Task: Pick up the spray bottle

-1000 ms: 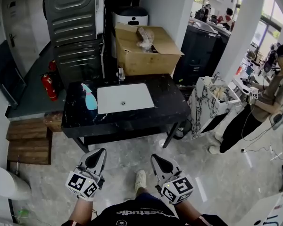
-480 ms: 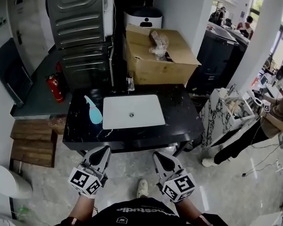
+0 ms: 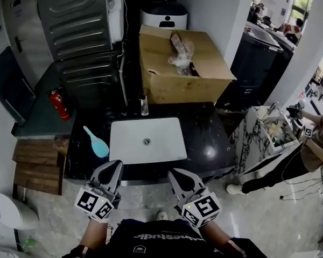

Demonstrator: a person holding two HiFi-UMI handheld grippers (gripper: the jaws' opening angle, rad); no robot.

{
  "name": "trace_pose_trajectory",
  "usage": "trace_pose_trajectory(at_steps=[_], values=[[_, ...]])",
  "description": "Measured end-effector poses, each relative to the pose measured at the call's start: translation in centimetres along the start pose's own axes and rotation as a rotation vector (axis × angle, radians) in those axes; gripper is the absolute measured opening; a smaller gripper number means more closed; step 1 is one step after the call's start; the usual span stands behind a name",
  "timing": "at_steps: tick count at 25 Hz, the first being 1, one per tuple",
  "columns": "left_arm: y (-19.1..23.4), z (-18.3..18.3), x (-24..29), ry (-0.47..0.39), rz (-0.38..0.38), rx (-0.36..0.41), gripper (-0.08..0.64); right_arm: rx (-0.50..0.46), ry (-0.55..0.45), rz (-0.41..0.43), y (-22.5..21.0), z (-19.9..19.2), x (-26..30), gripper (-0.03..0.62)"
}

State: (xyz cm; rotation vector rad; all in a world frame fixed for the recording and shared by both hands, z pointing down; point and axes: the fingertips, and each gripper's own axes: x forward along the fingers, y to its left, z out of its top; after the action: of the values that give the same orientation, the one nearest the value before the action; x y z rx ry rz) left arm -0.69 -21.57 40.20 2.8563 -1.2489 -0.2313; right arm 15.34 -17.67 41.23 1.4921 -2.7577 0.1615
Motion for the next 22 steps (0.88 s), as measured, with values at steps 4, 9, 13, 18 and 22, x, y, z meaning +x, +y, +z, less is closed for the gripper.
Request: trace_pose_trajectory(at_steps=[4, 9, 13, 18, 22], values=[[1.1, -0.5, 1.7, 0.029, 0.011, 0.009, 0.015, 0.035, 0.005, 0.003, -1.6, -0.1, 1.9, 0.037], [4.0, -1.1, 2.5, 0.046, 0.037, 0.002, 0.015, 0.026, 0.017, 0.020, -2.0, 0.1, 4.8, 0.037], [7.0, -1.3, 2.4, 0.051, 0.062, 0.008, 0.015, 0.017, 0.010, 0.015, -1.6, 0.6, 6.7, 0.037], [11.0, -1.6, 1.7, 0.045, 0.107, 0.029, 0.017, 0.023, 0.015, 0.001, -1.1, 0.2, 8.4, 0.037], [13.7, -2.0, 1.3, 0.043, 0.138, 0.059, 0.027, 0.016, 0.022, -0.007, -0.5, 0.0, 9.3, 0.037]])
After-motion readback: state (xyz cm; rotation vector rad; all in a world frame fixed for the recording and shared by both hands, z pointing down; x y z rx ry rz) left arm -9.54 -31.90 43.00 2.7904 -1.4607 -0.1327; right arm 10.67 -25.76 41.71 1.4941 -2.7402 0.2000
